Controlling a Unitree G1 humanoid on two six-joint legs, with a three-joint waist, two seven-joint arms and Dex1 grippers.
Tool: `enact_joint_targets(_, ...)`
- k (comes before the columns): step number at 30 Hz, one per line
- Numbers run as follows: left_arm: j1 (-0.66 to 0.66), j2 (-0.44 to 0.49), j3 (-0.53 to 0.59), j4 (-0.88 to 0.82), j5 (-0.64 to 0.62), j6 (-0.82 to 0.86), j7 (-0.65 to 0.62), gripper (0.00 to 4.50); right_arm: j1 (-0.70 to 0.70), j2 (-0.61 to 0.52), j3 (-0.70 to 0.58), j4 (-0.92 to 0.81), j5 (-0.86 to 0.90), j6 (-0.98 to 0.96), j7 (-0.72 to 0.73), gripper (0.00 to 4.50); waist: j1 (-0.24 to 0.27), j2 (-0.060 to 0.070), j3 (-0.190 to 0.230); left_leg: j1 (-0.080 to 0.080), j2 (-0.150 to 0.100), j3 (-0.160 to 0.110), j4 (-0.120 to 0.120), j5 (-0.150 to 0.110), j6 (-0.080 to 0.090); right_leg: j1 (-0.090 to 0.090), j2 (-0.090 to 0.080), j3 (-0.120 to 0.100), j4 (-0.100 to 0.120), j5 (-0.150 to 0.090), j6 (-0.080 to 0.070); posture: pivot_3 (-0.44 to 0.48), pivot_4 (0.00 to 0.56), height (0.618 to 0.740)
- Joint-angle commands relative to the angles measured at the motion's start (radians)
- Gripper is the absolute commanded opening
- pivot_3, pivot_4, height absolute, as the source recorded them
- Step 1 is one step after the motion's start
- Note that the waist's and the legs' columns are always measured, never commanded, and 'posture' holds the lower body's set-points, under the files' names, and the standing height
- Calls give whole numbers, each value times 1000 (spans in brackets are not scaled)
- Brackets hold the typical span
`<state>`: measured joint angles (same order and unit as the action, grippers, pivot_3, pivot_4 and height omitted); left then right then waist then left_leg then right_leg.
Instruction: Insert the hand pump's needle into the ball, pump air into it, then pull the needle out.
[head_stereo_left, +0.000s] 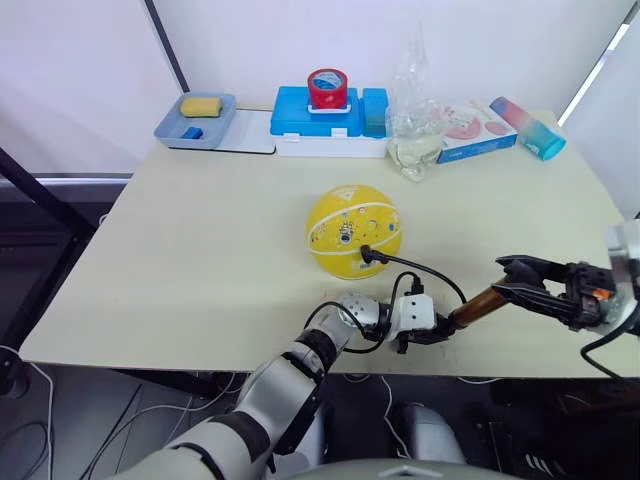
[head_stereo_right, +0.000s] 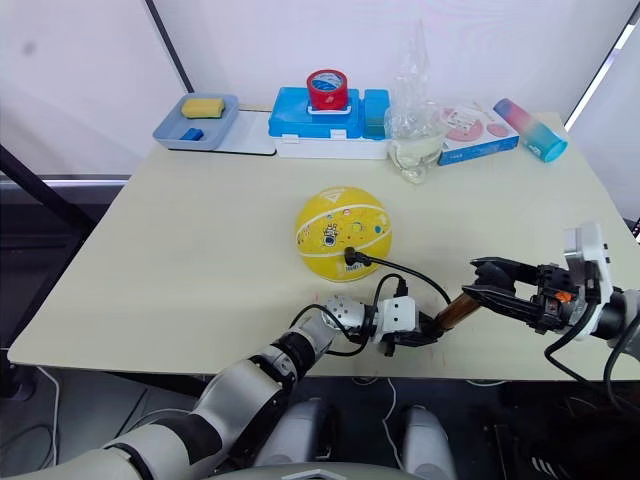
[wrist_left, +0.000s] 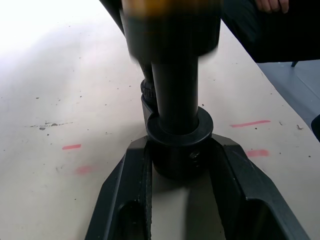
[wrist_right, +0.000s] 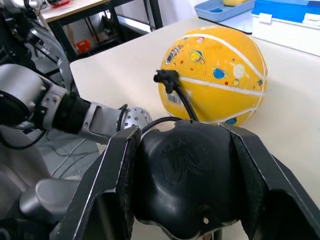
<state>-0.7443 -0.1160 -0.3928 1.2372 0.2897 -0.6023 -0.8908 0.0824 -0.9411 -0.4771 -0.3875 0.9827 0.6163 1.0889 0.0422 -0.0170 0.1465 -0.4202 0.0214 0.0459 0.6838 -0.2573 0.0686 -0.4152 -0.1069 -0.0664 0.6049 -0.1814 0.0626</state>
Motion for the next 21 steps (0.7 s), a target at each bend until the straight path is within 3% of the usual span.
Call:
enact_joint_targets(1,21,3,-25,41,35,24,-13,1137,-62,-49,-139,-26,99,48,-32,1922,0,0,0,0,0,0,0,0,0,0,0,0,0,0,0,0,150,739)
enact_joint_targets(11,23,8,-27,41,32,23,-20,1137,-197,-159,-277,8,248,192,-93,1922,0,1,1,0,0,0,0,0,0,0,0,0,0,0,-1,0,150,739)
enact_joint_targets(15,21,8,-26,40,31,23,-20,1137,-179,-127,-246,-26,248,207,-116,1922,0,1,1,-1,0,0,0,0,0,0,0,0,0,1,-1,0,150,739)
enact_joint_targets(21,21,6,-21,39,25,26,-20,1136,-48,-15,-83,-51,23,70,-66,1922,-2,0,0,0,0,0,0,0,0,0,1,0,0,-1,2,0,150,739)
